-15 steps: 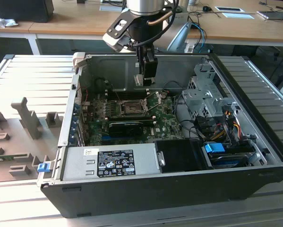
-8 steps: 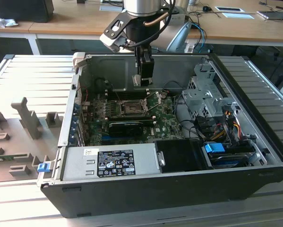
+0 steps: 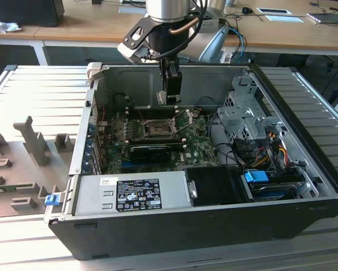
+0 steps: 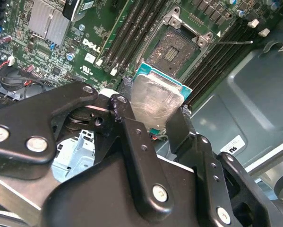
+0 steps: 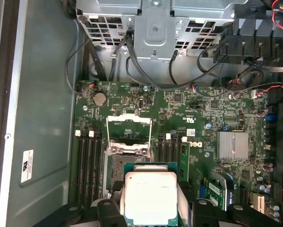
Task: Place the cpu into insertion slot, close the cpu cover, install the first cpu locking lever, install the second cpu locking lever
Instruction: 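Place the cpu into insertion slot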
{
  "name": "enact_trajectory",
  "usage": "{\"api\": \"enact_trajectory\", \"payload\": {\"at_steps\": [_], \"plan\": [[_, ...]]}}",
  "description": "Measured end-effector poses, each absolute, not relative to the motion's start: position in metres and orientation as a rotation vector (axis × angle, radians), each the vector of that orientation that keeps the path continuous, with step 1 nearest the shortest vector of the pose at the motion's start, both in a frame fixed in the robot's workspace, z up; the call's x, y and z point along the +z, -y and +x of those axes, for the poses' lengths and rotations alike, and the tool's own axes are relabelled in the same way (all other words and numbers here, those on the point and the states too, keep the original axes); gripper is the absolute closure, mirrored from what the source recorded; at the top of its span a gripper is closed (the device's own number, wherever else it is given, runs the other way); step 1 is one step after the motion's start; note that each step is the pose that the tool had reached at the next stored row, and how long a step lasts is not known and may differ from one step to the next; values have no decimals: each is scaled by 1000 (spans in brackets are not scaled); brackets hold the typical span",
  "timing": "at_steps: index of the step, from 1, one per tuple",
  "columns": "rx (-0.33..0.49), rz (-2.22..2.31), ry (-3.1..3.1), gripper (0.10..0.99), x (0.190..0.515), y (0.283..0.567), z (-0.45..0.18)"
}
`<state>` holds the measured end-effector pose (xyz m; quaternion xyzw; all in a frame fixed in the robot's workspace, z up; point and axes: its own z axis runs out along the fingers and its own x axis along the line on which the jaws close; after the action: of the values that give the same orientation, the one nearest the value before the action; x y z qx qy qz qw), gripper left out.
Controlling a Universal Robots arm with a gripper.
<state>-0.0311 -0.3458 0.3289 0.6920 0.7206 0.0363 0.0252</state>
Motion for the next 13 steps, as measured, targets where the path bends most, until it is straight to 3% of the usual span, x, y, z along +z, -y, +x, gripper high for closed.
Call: {"api": "enact_trajectory", "payload": {"at_steps": [13], "plan": [[110, 2138, -2227, 553, 322, 346, -32]]}}
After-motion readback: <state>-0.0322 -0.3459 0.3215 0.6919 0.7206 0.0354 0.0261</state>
